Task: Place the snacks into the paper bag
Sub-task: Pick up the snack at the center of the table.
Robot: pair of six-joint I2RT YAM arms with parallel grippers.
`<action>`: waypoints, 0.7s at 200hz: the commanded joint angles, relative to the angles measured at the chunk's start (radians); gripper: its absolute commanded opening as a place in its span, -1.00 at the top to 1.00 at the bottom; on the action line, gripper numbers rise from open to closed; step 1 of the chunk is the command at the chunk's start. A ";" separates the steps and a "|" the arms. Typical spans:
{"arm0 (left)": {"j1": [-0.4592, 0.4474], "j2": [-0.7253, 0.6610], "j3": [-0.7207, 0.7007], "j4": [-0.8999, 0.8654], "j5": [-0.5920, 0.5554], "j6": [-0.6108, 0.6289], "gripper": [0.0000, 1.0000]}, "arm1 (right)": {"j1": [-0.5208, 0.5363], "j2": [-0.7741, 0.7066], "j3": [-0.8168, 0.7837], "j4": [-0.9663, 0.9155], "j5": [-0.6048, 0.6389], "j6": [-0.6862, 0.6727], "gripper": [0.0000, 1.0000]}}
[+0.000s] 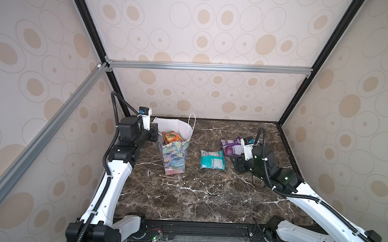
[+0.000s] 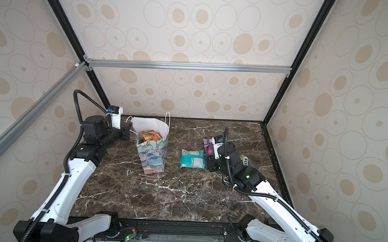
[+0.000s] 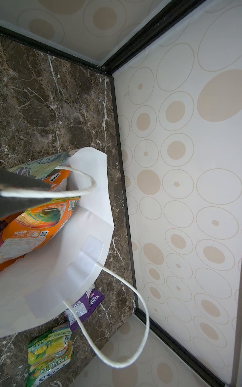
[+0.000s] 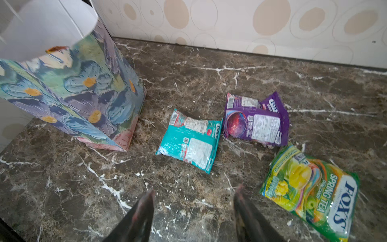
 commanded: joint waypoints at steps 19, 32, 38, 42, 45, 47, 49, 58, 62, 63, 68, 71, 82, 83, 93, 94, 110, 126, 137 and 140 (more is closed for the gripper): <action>-0.002 -0.032 0.001 0.020 0.013 -0.005 1.00 | -0.019 0.001 -0.047 -0.031 -0.027 0.063 -0.25; -0.002 -0.032 0.006 0.011 0.016 -0.001 1.00 | -0.020 0.009 -0.058 -0.030 -0.044 0.071 -0.25; -0.002 -0.032 0.006 0.012 0.019 -0.002 1.00 | -0.021 0.015 -0.065 -0.029 -0.053 0.075 -0.26; -0.002 -0.033 0.005 0.013 0.021 -0.002 1.00 | -0.021 0.020 -0.068 -0.028 -0.061 0.077 -0.26; -0.002 -0.034 0.004 0.015 0.022 -0.002 1.00 | -0.022 0.025 -0.072 -0.025 -0.069 0.079 -0.26; -0.002 -0.034 0.004 0.015 0.022 -0.002 1.00 | -0.022 0.027 -0.074 -0.022 -0.075 0.080 -0.26; -0.002 -0.034 0.003 0.016 0.023 -0.003 1.00 | -0.023 0.031 -0.076 -0.020 -0.079 0.080 -0.26; -0.002 -0.033 0.005 0.013 0.025 -0.003 1.00 | -0.023 0.051 -0.085 -0.009 -0.107 0.082 -0.26; -0.002 -0.032 0.007 0.011 0.024 -0.003 1.00 | -0.024 0.062 -0.086 -0.007 -0.119 0.082 -0.26; -0.002 -0.032 0.007 0.011 0.024 -0.003 1.00 | -0.024 0.065 -0.088 -0.006 -0.122 0.082 -0.25; -0.002 -0.031 0.009 0.010 0.024 -0.002 1.00 | -0.023 0.079 -0.092 -0.008 -0.125 0.092 -0.27; -0.002 -0.031 0.009 0.010 0.023 -0.002 1.00 | -0.024 0.085 -0.096 -0.006 -0.125 0.097 -0.27; -0.002 -0.032 0.004 0.014 0.016 -0.003 1.00 | -0.027 0.112 -0.114 0.009 -0.120 0.116 -0.31; -0.002 -0.032 0.003 0.015 0.015 -0.002 1.00 | -0.027 0.114 -0.117 0.011 -0.121 0.118 -0.32; -0.002 -0.029 0.002 0.015 0.012 -0.003 1.00 | -0.042 0.138 -0.139 0.046 -0.167 0.124 -0.33; -0.002 -0.028 0.002 0.015 0.012 -0.003 1.00 | -0.044 0.140 -0.140 0.050 -0.172 0.125 -0.33; -0.002 -0.022 0.007 0.010 0.020 -0.004 1.00 | -0.076 0.179 -0.180 0.143 -0.217 0.133 -0.33; -0.002 -0.020 0.009 0.010 0.025 -0.006 1.00 | -0.141 0.235 -0.204 0.221 -0.255 0.123 -0.30; -0.002 -0.023 0.008 0.010 0.020 -0.005 1.00 | -0.185 0.279 -0.206 0.260 -0.282 0.105 -0.24; -0.002 -0.023 0.007 0.011 0.019 -0.005 1.00 | -0.194 0.291 -0.205 0.269 -0.287 0.101 -0.24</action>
